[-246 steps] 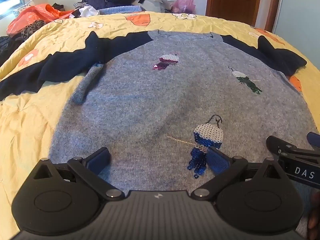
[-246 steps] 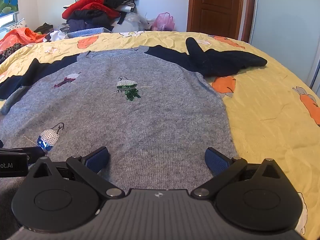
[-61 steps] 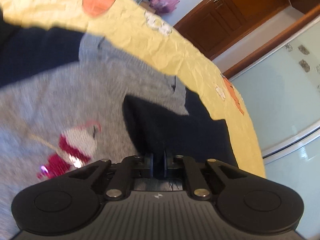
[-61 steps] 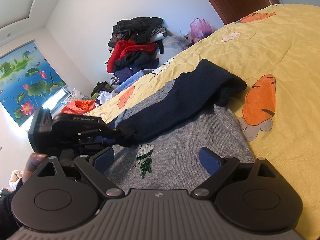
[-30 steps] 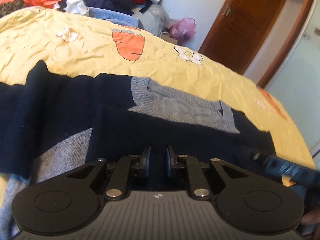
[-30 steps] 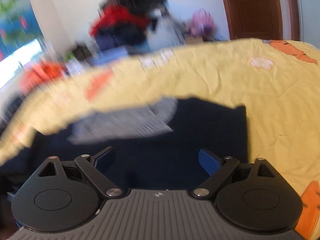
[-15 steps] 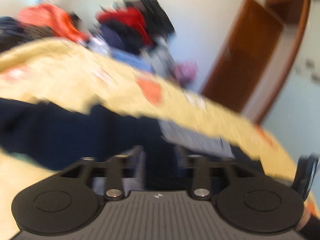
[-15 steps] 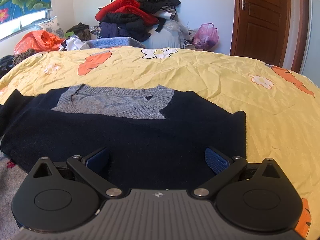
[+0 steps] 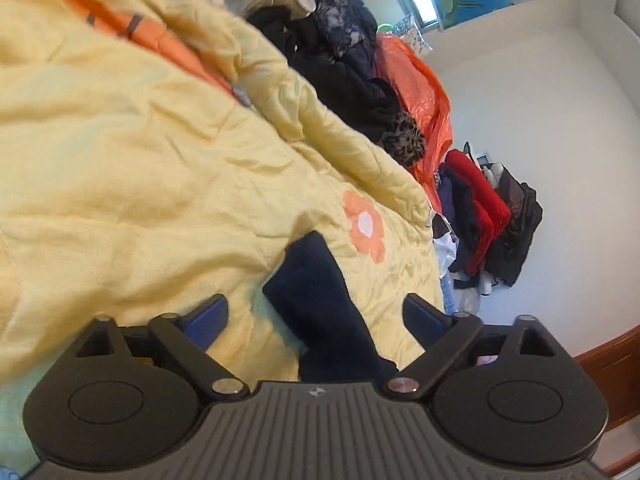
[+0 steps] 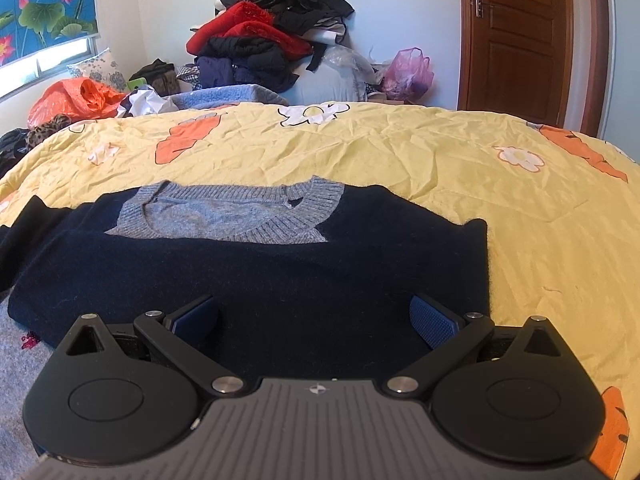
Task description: Fold small clothes
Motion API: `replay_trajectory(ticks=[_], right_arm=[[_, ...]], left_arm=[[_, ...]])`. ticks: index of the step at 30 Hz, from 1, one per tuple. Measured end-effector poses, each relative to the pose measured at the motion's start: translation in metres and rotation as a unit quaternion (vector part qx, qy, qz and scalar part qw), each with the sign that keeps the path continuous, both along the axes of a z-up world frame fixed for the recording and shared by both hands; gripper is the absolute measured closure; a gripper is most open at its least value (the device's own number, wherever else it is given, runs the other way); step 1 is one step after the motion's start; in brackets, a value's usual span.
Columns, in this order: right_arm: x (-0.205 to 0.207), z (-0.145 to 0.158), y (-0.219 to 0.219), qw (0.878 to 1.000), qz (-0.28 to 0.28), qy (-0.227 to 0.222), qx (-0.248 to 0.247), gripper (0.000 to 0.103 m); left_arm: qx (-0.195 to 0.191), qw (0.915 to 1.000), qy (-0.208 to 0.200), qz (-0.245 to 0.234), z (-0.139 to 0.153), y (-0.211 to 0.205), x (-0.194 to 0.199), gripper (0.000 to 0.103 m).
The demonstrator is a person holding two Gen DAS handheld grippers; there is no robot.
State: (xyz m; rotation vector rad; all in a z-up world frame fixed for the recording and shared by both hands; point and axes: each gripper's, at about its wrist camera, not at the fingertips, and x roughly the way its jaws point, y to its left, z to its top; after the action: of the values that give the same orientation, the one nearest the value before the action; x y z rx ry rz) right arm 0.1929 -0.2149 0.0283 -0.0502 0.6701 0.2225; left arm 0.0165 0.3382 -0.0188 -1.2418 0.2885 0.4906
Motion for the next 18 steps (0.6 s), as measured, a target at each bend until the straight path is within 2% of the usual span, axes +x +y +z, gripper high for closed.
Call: replay_trajectory(ticks=[3, 6, 8, 10, 12, 15, 18], right_arm=[[0.000, 0.000, 0.000, 1.000, 0.000, 0.000, 0.003, 0.000], [0.000, 0.000, -0.001, 1.000, 0.000, 0.000, 0.008, 0.000], [0.000, 0.000, -0.002, 1.000, 0.000, 0.000, 0.010, 0.000], [0.000, 0.000, -0.002, 1.000, -0.001, -0.001, 0.012, 0.000], [0.000, 0.000, -0.003, 1.000, 0.000, -0.001, 0.014, 0.000], [0.000, 0.000, -0.003, 1.000, -0.001, -0.001, 0.016, 0.000], [0.000, 0.000, -0.004, 1.000, -0.001, -0.001, 0.016, 0.000]], left_arm=[[-0.006, 0.9998, -0.012, -0.017, -0.003, -0.004, 0.010, 0.026], [-0.005, 0.9998, -0.006, -0.020, -0.004, -0.001, 0.021, 0.028], [-0.005, 0.9997, 0.009, -0.023, -0.006, 0.002, 0.029, 0.042], [-0.006, 0.9990, 0.032, -0.031, -0.009, 0.006, 0.036, 0.071], [-0.003, 0.9973, 0.060, -0.041, -0.010, 0.008, 0.043, 0.090], [0.019, 0.9962, 0.075, -0.040, -0.006, 0.005, 0.044, 0.092], [0.072, 0.9911, 0.104, -0.040, 0.007, -0.006, 0.049, 0.093]])
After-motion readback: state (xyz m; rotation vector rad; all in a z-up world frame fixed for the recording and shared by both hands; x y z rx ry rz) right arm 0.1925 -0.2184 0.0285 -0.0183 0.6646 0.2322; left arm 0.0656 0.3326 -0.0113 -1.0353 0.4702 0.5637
